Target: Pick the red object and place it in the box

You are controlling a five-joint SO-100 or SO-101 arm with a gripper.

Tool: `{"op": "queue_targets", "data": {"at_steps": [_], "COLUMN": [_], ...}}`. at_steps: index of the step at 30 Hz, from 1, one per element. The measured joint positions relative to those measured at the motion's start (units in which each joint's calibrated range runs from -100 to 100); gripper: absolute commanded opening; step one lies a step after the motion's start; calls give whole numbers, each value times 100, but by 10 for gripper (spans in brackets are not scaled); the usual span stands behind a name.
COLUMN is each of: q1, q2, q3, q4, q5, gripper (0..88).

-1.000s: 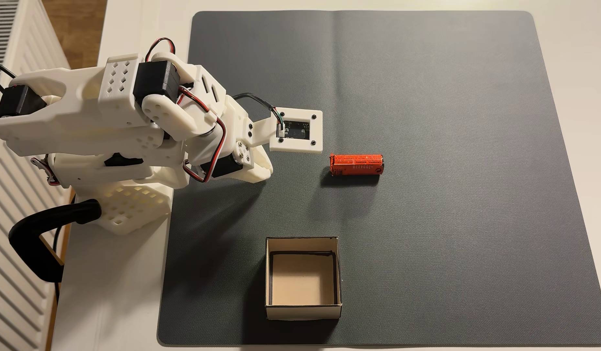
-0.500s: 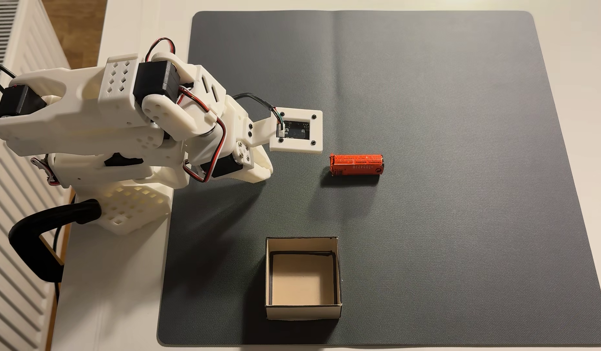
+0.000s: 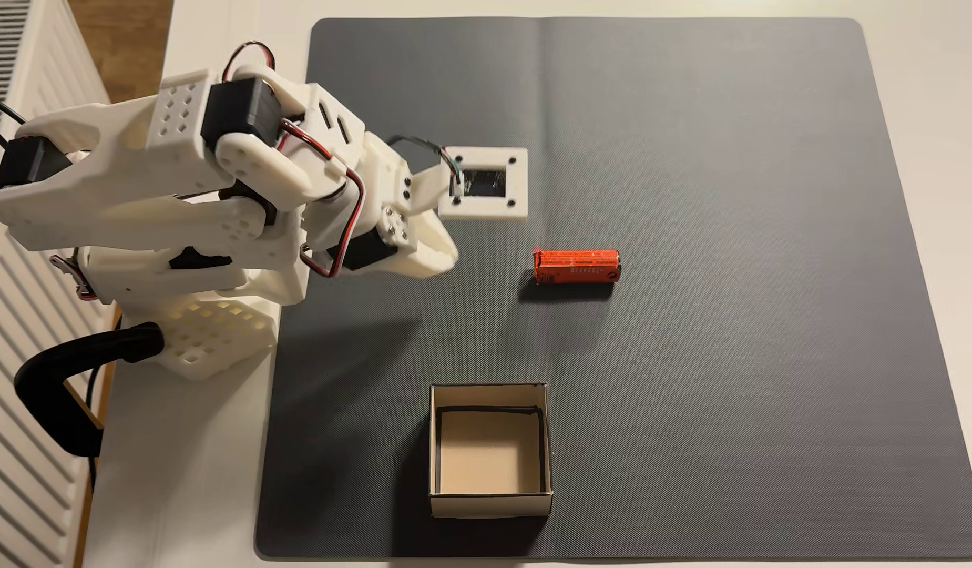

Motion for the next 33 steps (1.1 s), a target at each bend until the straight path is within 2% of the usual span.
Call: {"op": "queue_targets", "data": {"at_steps": [10, 16, 23, 25, 33], "q1": [0, -7, -67, -252, -527], "q2": [-9, 0, 466, 699, 1984], "q3": [-338, -338, 301, 438, 547], "q4": [-322, -1296, -2426, -2739, -4087], "q5": [0, -22, -38, -59, -475], "gripper": [12, 23, 235, 271, 288]}}
